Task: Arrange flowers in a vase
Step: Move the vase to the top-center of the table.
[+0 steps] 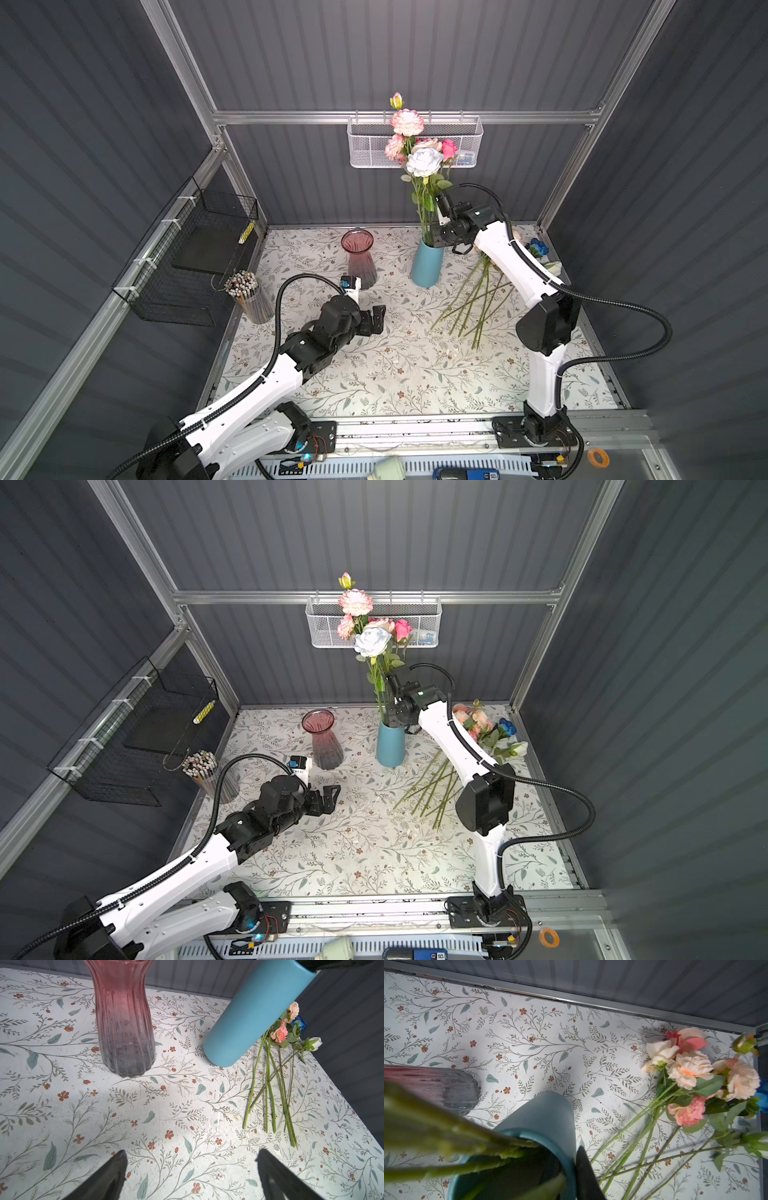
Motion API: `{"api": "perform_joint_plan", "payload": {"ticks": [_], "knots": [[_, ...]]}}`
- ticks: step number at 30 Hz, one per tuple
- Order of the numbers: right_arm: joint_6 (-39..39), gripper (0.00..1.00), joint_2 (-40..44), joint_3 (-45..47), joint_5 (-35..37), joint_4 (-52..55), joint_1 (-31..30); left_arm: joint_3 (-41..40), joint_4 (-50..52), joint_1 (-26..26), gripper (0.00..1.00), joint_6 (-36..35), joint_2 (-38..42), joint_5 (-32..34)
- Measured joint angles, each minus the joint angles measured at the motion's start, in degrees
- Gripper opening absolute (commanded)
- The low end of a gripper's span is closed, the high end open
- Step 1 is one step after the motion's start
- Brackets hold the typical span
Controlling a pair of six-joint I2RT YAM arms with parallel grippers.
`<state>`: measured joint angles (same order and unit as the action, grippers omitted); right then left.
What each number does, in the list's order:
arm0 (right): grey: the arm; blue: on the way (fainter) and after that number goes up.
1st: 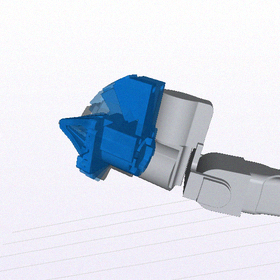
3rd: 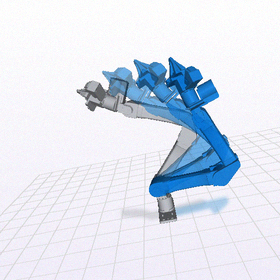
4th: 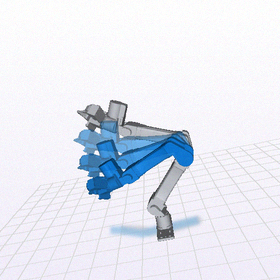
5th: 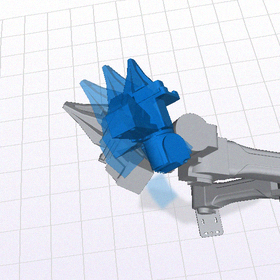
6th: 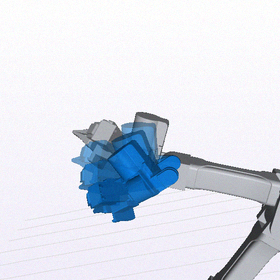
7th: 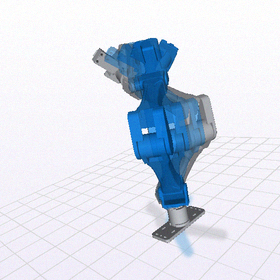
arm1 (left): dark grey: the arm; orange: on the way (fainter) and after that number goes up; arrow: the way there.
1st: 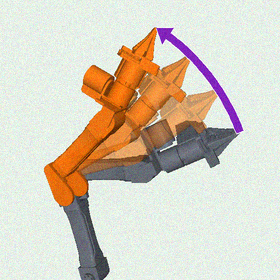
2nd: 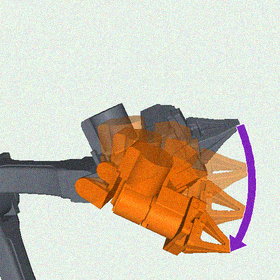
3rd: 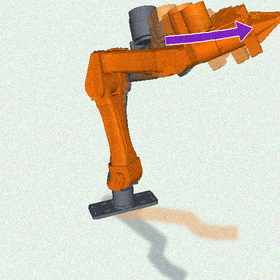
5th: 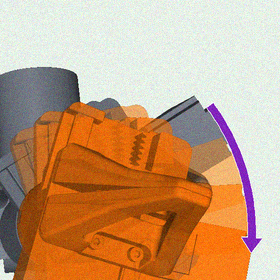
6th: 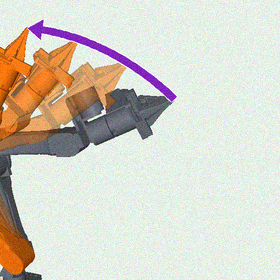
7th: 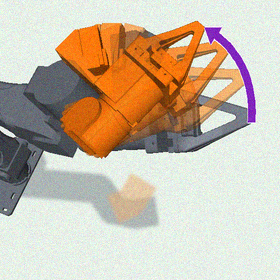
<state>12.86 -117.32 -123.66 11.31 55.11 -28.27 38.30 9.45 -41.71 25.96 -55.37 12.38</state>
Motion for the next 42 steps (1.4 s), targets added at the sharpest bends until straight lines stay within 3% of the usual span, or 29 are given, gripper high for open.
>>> {"api": "perform_joint_plan", "payload": {"ticks": [7,14,23,31,42], "knots": [[-0.2,0.15,-4.07,-3.08,-0.7,1.07,0.02,0.0,0.04,0.0,0.99,-0.09,0.39,0.02],[0.61,0.3,-3.28,-3.23,-1.49,-0.63,0.07,0.02,0.42,0.0,0.99,-0.13,0.39,0.02],[1.09,0.32,2.78,-1.97,-1.49,-4.46,0.04,0.61,0.9,0.0,0.99,-0.52,0.33,0.02],[2.25,0.42,6.49,4.72,-1.51,-6.1,0.07,1.84,1.55,0.0,0.99,-0.61,0.13,0.02],[3.98,0.51,20.15,14.88,-3.1,-10.19,0.04,10.4,5.29,0.0,0.99,-1.86,-2.38,4.0]]}}
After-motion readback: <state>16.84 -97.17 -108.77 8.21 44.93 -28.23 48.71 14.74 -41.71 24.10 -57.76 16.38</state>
